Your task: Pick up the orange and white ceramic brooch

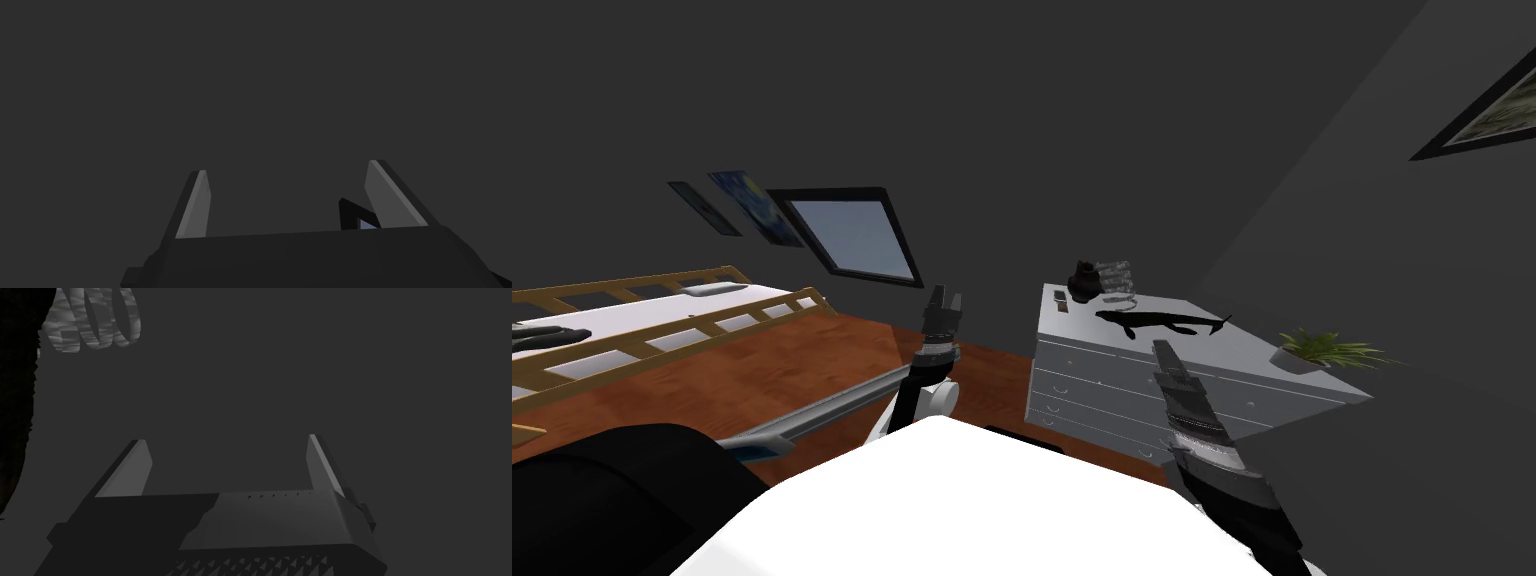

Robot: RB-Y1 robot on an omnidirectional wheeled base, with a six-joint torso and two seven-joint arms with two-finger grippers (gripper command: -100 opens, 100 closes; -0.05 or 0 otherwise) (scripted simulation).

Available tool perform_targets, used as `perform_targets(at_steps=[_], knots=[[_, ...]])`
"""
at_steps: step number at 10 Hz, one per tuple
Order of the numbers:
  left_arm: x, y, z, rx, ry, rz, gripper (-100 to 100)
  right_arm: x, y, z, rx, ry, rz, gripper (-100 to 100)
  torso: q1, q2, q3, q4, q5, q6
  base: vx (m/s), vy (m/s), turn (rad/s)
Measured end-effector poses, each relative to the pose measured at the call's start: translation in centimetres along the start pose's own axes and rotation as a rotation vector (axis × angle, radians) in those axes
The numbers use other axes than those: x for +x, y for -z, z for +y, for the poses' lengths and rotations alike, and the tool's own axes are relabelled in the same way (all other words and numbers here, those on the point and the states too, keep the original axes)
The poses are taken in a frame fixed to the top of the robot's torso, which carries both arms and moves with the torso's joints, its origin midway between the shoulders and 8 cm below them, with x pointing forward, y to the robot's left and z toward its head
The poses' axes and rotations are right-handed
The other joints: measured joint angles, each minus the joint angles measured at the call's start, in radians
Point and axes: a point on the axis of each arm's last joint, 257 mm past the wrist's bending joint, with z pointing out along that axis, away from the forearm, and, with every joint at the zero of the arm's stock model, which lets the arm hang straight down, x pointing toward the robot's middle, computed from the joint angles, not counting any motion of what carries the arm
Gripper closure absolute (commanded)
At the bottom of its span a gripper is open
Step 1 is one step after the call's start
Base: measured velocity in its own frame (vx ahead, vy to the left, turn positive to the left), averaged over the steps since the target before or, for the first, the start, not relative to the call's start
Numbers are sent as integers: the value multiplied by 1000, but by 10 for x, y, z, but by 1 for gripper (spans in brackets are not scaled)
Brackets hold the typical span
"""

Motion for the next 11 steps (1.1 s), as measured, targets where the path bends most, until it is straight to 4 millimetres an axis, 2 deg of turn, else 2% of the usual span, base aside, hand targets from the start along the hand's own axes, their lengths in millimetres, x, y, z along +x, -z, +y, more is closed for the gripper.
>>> perform_targets(at_steps=[5,11], knots=[[0,0,0,0,0,0,0,-5,46,-23,28,282,174,-100,0,1,1,0,0,0,-32,142,12],[0,0,0,0,0,0,0,-12,95,-44,26,549,393,-100,-5,0,0,0,-1,0,-22,105,11]])
